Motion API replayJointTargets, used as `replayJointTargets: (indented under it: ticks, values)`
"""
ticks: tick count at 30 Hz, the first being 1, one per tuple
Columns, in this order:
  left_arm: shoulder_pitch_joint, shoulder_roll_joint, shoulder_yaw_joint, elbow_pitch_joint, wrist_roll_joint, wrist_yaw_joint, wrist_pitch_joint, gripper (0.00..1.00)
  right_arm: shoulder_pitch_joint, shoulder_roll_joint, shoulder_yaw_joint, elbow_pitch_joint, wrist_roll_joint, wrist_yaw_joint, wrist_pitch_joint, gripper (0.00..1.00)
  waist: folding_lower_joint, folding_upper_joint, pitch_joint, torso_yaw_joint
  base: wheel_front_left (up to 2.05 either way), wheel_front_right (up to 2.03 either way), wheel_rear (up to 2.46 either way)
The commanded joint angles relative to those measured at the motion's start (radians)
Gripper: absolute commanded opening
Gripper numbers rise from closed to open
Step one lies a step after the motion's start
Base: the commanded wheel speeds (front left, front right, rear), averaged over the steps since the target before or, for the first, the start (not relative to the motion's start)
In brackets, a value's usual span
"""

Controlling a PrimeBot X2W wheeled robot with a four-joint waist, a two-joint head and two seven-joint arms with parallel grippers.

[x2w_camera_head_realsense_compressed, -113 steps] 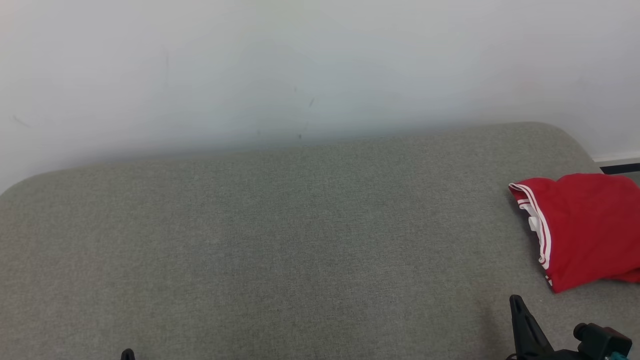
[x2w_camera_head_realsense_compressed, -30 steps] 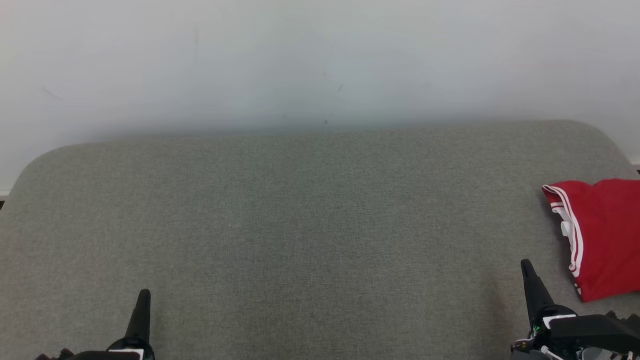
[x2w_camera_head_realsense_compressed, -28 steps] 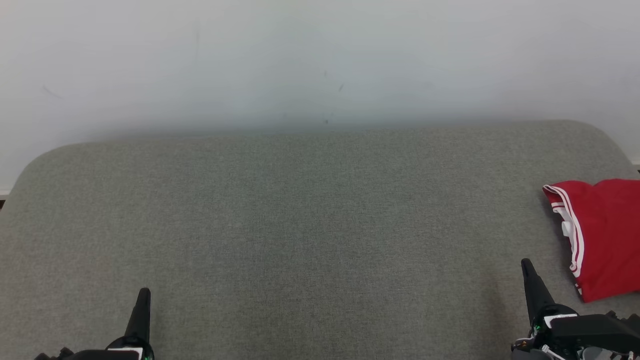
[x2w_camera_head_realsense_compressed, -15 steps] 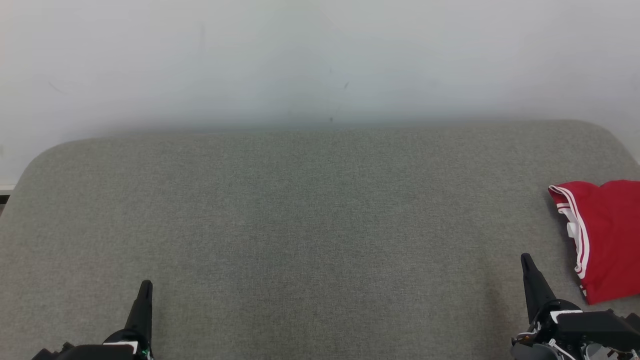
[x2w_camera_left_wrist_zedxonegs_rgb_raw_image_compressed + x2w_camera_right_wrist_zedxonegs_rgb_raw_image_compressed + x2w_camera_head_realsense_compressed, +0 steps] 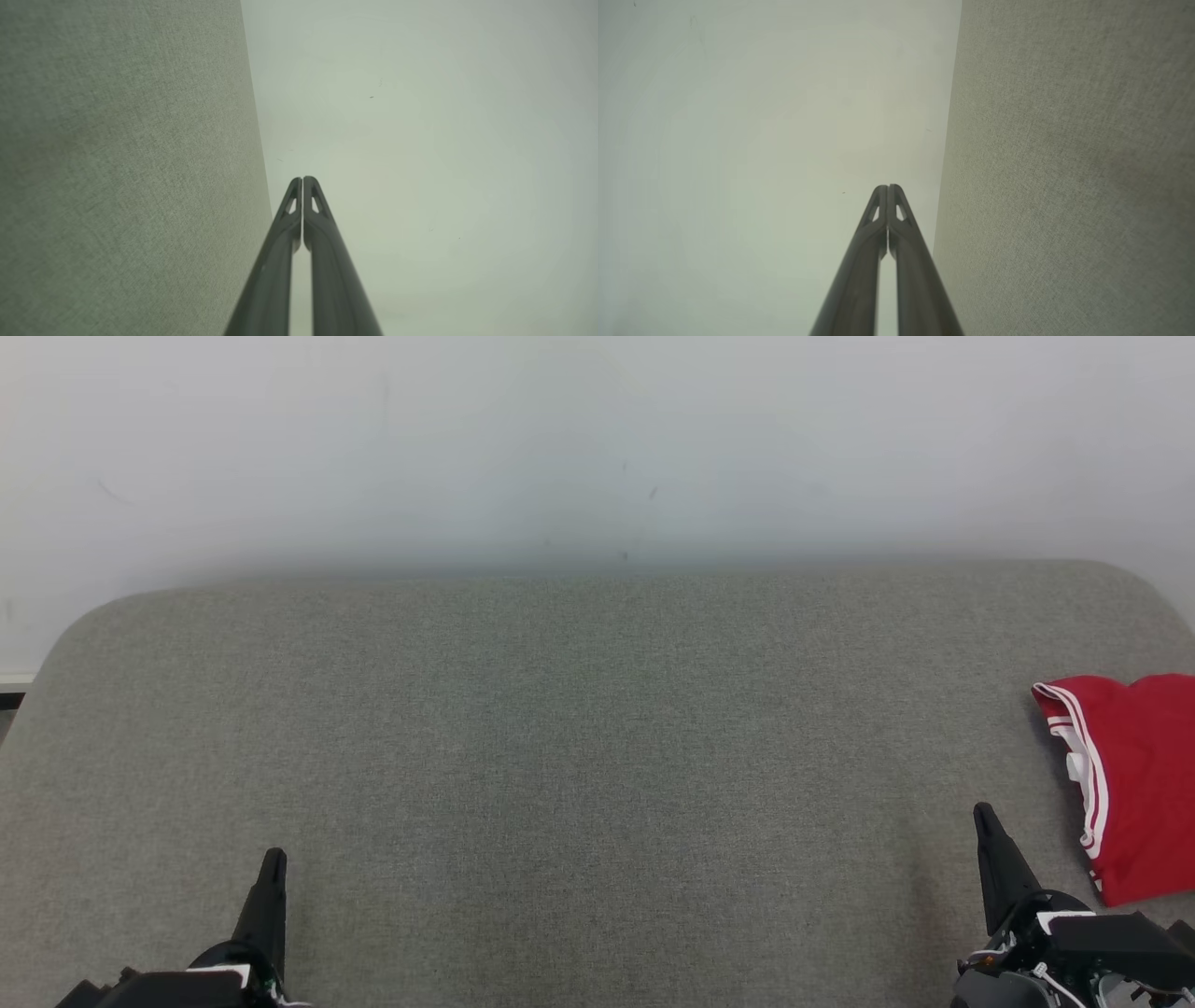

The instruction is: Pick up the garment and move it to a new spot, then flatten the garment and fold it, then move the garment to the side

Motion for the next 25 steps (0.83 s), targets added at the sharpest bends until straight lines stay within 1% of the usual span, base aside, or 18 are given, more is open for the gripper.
replayJointTargets:
  ticks: [1, 25]
  values:
    - [-0.011, 0.004, 0.002, 0.002, -0.005, -0.004, 0.002, 0.00, -0.005, 0.002, -0.002, -0.002, 0.001, -0.002, 0.003, 0.00, 0.0000, -0.0001, 0.000, 0.000, 0.00, 0.00, 0.00]
    - [-0.010, 0.004, 0.003, 0.001, -0.005, -0.004, 0.002, 0.00, -0.005, 0.002, -0.002, -0.002, 0.001, -0.002, 0.003, 0.00, 0.0000, -0.0001, 0.000, 0.000, 0.00, 0.00, 0.00]
